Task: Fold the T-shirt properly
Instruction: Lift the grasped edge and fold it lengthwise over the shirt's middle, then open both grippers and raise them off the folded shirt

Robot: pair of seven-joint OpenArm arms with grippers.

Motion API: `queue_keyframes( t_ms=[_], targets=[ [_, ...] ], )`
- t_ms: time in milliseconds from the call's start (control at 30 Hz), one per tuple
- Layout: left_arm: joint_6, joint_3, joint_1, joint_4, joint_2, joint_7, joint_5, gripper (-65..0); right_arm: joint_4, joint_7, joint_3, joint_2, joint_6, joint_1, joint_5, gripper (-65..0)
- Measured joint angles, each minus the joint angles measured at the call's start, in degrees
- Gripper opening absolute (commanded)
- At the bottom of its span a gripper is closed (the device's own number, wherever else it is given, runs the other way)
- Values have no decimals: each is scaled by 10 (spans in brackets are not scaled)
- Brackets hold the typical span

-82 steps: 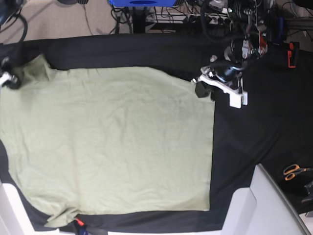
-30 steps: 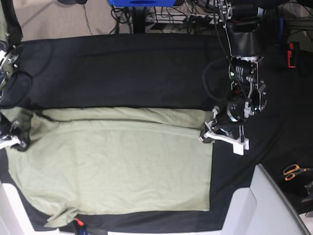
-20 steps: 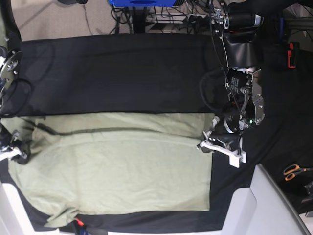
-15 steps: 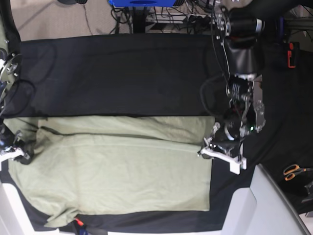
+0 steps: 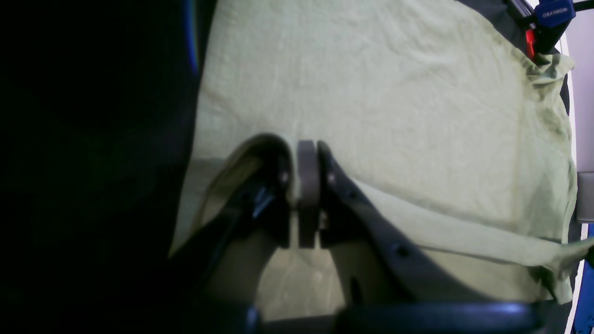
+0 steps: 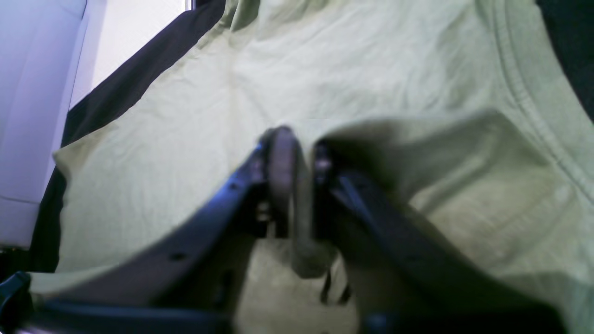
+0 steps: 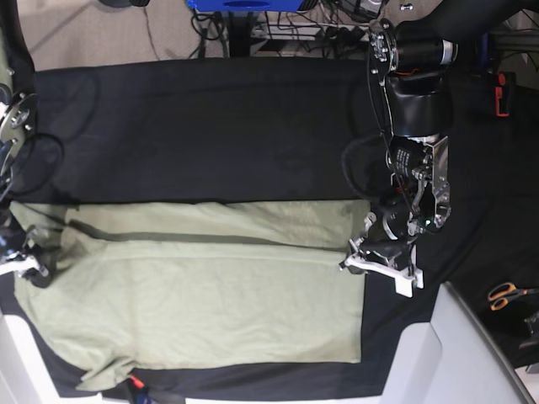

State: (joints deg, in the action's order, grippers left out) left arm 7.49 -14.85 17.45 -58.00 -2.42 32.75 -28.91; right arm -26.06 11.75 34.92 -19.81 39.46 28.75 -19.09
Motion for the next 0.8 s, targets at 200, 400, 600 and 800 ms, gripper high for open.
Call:
queue_keyframes(
  t_ms=[200, 400, 600, 800],
  targets=[
    [-1, -2, -1, -26, -2, 1, 0, -25, -35, -26, 40, 5, 0, -8, 0, -140],
    [7, 3, -24, -146, -17, -3, -11, -5, -130, 67, 173, 6, 0, -32, -2, -143],
    [1, -4, -128, -227, -51, -3, -5, -5, -188, 211, 342, 20, -7, -109, 0, -141],
    [0, -1, -242, -252, -65, 1, -28, -5, -122, 230, 402, 54, -3, -129, -1, -140]
  ],
)
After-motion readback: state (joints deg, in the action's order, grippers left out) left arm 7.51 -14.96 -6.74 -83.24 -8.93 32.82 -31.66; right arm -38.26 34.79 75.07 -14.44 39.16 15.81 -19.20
